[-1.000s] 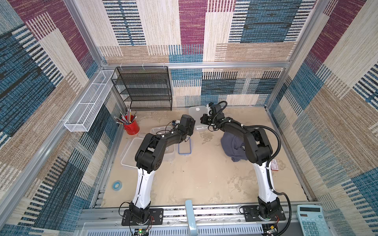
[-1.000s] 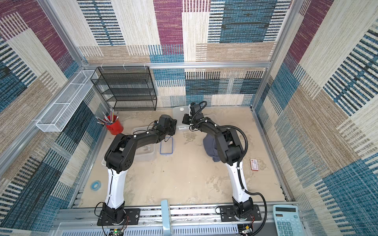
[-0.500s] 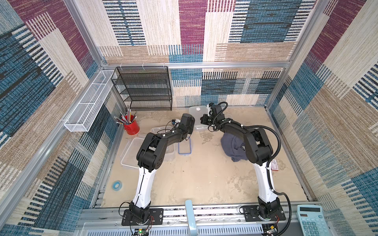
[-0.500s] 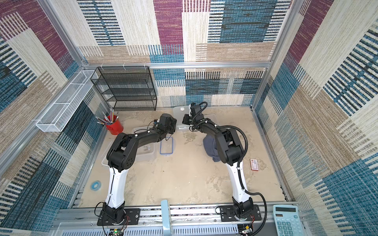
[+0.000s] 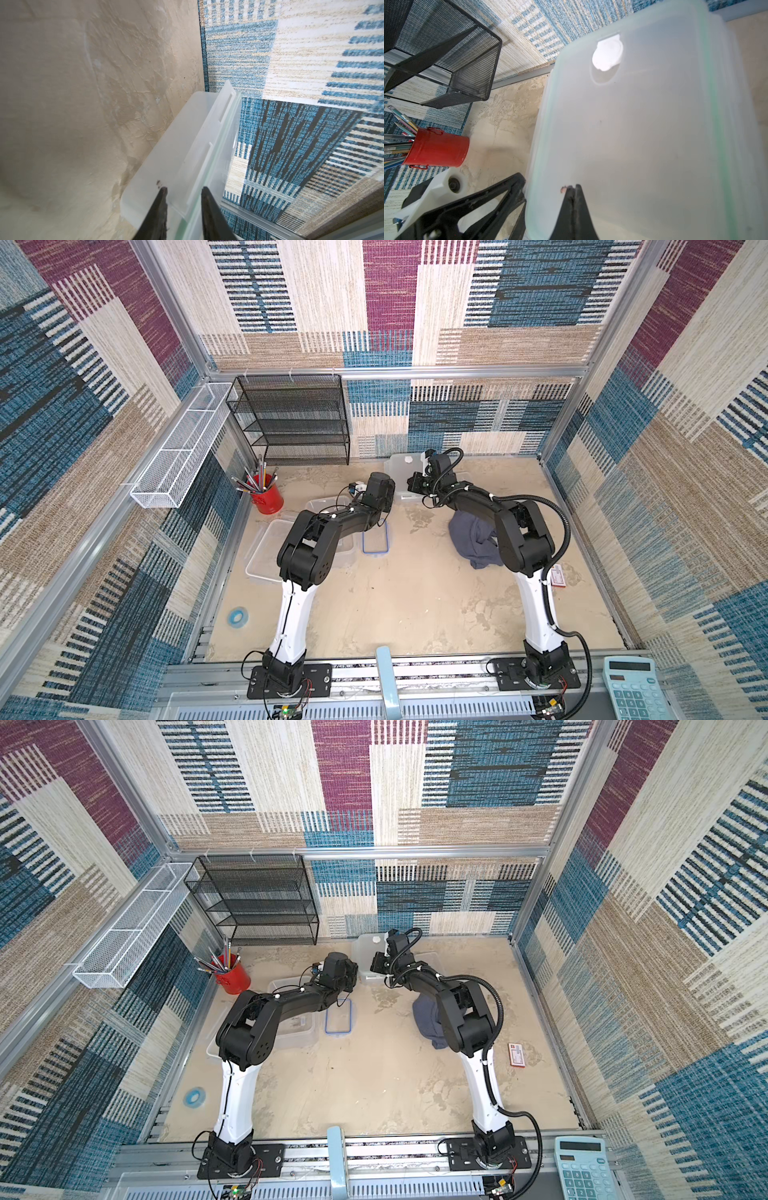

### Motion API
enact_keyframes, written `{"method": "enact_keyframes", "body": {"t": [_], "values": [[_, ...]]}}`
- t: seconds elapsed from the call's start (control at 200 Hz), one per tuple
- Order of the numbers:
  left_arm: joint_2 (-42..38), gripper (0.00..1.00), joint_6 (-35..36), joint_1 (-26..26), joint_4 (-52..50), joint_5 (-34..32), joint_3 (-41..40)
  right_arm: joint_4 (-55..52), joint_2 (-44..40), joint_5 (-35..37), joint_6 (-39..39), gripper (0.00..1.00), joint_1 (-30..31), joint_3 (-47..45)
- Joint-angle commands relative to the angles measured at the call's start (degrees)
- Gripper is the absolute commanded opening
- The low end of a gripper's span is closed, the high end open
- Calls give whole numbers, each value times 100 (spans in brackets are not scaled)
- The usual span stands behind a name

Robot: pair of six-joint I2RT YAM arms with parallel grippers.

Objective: Wipe the insides of the lunch boxes
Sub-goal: Open the fastener of the lunch box.

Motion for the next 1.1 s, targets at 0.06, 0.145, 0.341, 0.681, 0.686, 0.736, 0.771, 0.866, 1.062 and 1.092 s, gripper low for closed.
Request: {"method": "enact_keyframes", "body": {"t": [0.06,0.145,0.341,0.681,0.686,0.736,0.771,0.866,1.062,1.092], "values": [[-22,29,73,9,359,103,-60,-1236,70,100,10,0,13,-78],[-95,29,167,26,299,126,-62,-1262,84,50,-31,0,5,35],[-523,36,613,174,-129,247,-128,-1470,63,-444,-193,0,-102,837],[-743,43,1502,466,-1033,1142,209,-1387,-315,-1692,-148,0,-697,1609],[-743,43,1503,470,-1036,1148,207,-1382,-321,-1699,-148,0,-708,1598],[-735,43,1580,485,-1074,1254,227,-1353,-391,-1740,-149,0,-781,1491],[-709,44,1670,503,-1167,1358,311,-1297,-453,-1786,-150,3,-813,1364],[-632,47,2050,536,-1694,1585,651,-1033,-623,-1954,-90,17,-924,863],[-117,66,3101,744,-3287,2361,1980,-273,-988,-2180,174,34,-985,-237],[43,70,3268,801,-3594,2526,2289,-211,-1011,-2216,201,35,-983,-330]]}}
